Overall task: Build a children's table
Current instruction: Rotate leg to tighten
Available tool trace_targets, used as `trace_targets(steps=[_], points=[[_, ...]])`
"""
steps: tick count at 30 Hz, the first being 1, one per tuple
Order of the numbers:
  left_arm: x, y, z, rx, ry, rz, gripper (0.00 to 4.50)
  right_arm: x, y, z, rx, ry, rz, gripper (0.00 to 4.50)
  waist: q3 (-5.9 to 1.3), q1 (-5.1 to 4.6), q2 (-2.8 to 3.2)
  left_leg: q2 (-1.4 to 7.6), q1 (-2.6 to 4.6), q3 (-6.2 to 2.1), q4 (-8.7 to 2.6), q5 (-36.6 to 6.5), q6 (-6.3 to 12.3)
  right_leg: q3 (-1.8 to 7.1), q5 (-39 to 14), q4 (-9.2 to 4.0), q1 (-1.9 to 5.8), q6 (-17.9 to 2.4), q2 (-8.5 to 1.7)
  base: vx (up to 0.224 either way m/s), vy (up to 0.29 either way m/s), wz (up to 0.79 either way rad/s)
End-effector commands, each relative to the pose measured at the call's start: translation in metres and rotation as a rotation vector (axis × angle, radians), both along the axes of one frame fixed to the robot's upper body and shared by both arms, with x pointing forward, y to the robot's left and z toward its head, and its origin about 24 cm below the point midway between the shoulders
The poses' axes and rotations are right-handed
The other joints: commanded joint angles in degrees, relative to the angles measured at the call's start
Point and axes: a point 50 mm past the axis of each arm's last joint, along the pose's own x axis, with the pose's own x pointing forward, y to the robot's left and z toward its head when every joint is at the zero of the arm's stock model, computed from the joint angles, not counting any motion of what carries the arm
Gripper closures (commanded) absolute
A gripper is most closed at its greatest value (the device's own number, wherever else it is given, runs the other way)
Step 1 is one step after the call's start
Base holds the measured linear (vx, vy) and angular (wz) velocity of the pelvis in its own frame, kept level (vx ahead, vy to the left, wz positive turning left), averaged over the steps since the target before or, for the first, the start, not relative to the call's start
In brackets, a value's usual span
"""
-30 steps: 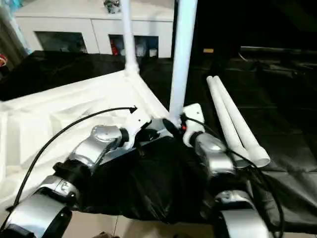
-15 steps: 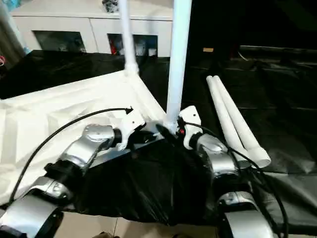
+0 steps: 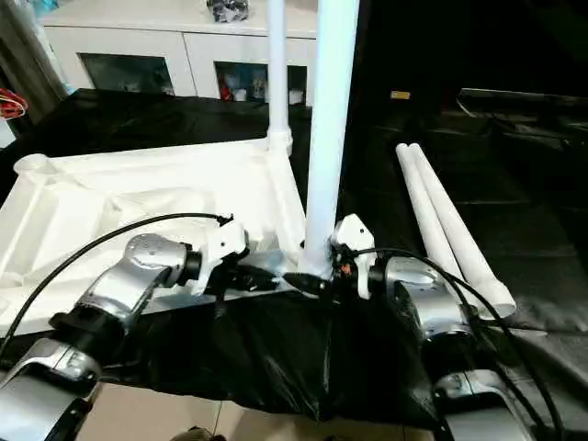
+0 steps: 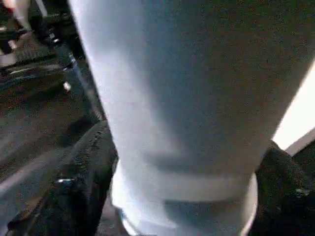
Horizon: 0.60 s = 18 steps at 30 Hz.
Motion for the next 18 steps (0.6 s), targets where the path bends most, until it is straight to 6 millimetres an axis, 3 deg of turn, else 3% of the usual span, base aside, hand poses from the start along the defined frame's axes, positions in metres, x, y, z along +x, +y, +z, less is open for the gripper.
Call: trace_targets(steps=[1,5,12,15,18], points=[[0.0,-0.013,0.016,-0.066,-0.048,-0.073,4.5,-0.011,0.006,-0.014,-0.036,0.075,0.065,1.26,-4.04,0.05,-0.71,2.1,0.71,-0.93,-3.89,-12.5,4.15,2.79,-17.7,-3.66,2.9,-11.8,-3.56,0.0,0.0,0.0],[-0.001,-0.012,0.016,-0.062,-0.043,-0.082,4.5,-0.013,0.007,-0.014,-0.036,0.081,0.073,1.6,-4.03,0.11,-0.75,2.05,0.66,-0.93,-3.88,-12.2,4.2,2.77,-17.9,-3.69,2.94,-11.6,-3.58,0.0,0.0,0.0],[0.005,-0.019,0.017,-0.076,-0.079,-0.001,4.5,-0.009,0.014,-0.019,-0.009,0.064,-0.041,1.72,-3.89,-0.08,-0.82,2.01,0.73,-1.01,-4.0,-13.1,3.43,2.77,-20.3,-4.01,2.8,-10.8,-3.65,0.0,0.0,0.0],[0.02,-0.03,0.017,-0.063,-0.114,0.179,4.5,0.012,0.017,-0.027,-0.038,0.026,-0.367,1.73,-3.61,-0.78,-0.88,1.67,0.99,-1.06,-4.08,-14.9,1.85,2.66,-24.2,-4.52,2.54,-9.8,-3.61,0.0,0.0,0.0],[0.028,-0.042,0.018,-0.072,-0.132,0.28,4.5,0.024,0.023,-0.029,-0.007,0.064,-0.556,1.73,-3.61,-1.47,-0.83,1.36,1.27,-1.2,-4.05,-15.8,1.01,2.48,-27.5,-5.13,2.39,-8.5,-3.6,0.0,0.0,0.0]])
